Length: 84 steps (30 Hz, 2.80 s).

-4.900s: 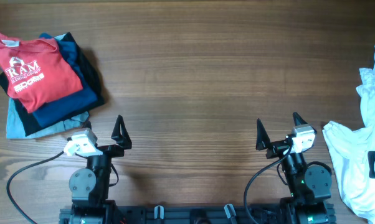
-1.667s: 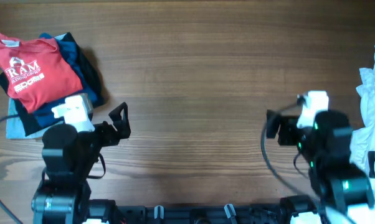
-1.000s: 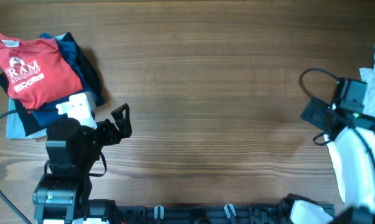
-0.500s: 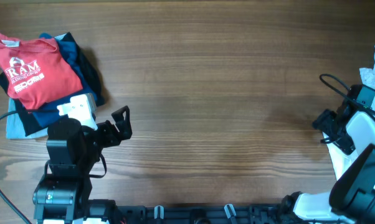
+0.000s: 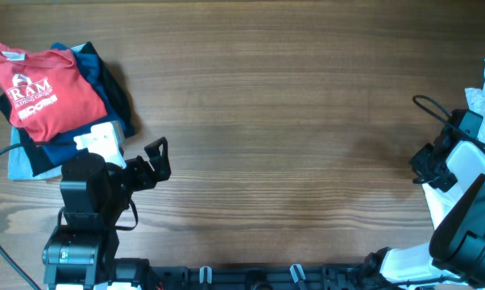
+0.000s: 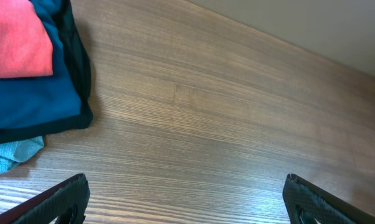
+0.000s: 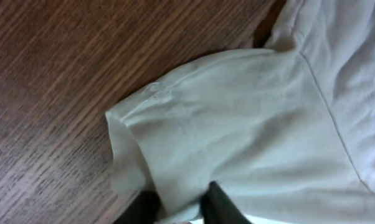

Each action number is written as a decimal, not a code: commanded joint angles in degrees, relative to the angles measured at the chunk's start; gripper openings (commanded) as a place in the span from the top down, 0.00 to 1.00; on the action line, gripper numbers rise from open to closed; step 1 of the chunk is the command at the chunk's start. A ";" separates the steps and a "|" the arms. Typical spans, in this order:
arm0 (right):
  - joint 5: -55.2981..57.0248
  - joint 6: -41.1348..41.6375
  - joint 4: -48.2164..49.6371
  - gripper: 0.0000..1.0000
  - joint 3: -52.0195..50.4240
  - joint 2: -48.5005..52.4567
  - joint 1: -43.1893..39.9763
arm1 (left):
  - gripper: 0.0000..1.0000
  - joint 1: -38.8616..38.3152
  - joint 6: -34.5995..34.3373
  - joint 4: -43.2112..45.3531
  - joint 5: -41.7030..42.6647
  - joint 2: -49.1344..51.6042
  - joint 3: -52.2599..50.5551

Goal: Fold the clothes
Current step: 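Reach the right gripper to the white t-shirt at the right edge, then grasp the white t-shirt with the right gripper and drag it to center, then grasp the shirt's left side with the left gripper and pull leftward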

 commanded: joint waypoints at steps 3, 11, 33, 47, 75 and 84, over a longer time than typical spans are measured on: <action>-8.48 -0.07 0.94 0.96 1.46 0.68 -0.17 | 0.00 -0.09 0.11 0.00 0.46 0.02 1.20; -26.93 -4.72 -5.07 0.96 8.48 -4.04 2.69 | 0.00 -0.09 0.11 0.00 0.46 0.02 1.20; -22.67 1.92 28.17 0.52 8.87 -13.05 55.10 | 0.00 -0.09 0.09 0.02 0.48 0.02 1.20; -17.31 1.01 8.13 0.00 8.87 -18.91 42.18 | 0.00 -0.11 -3.67 0.66 0.85 0.59 1.20; -13.70 -0.09 -17.20 0.00 8.87 -23.71 23.93 | 0.04 -20.83 -16.70 31.43 13.75 54.12 1.20; -13.70 -0.11 -17.79 0.00 8.85 -23.71 23.93 | 0.11 -22.49 -21.16 44.09 13.75 64.52 1.20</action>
